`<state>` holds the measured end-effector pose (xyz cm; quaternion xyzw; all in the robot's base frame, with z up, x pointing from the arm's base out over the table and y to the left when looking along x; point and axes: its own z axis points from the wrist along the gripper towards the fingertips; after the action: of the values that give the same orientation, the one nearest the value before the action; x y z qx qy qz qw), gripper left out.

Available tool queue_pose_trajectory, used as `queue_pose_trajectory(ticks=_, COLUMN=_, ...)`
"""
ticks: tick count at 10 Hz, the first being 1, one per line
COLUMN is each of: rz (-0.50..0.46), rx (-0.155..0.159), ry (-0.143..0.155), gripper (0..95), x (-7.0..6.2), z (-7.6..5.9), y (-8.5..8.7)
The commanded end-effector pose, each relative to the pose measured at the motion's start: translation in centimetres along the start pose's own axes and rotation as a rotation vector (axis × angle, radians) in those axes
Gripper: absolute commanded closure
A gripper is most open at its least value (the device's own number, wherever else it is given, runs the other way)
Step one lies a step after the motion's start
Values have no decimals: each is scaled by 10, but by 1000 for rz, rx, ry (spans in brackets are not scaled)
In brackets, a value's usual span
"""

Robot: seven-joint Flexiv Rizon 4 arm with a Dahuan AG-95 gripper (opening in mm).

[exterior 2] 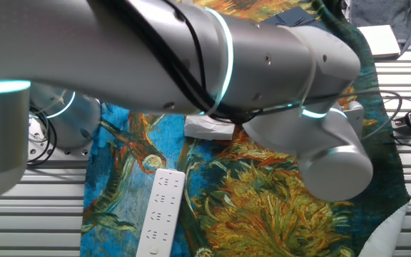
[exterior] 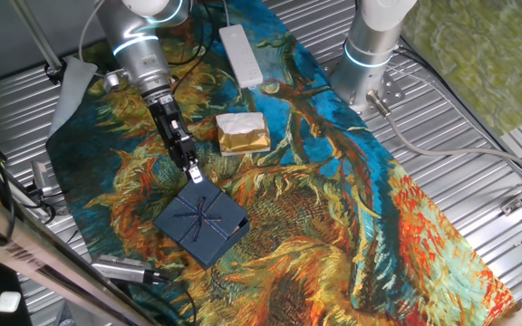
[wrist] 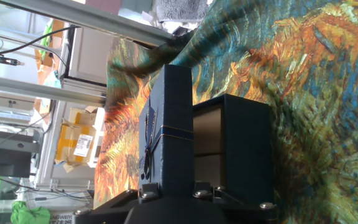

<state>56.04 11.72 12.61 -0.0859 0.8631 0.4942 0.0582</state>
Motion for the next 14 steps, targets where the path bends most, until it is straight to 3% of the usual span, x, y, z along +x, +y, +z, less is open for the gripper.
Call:
queue_pose_trajectory(ticks=1, rz=-1, rx=-2, ry=-1, gripper=950, x=0, z=1, y=-1)
queue_pose_trajectory(ticks=9, rz=-4, rx=-37, ry=-12, gripper=950, x=1, z=3, y=-5)
queue_pose_trajectory(ticks=14, rz=21, rx=-59, ry=-19, gripper=950, x=8, z=5, y=-7)
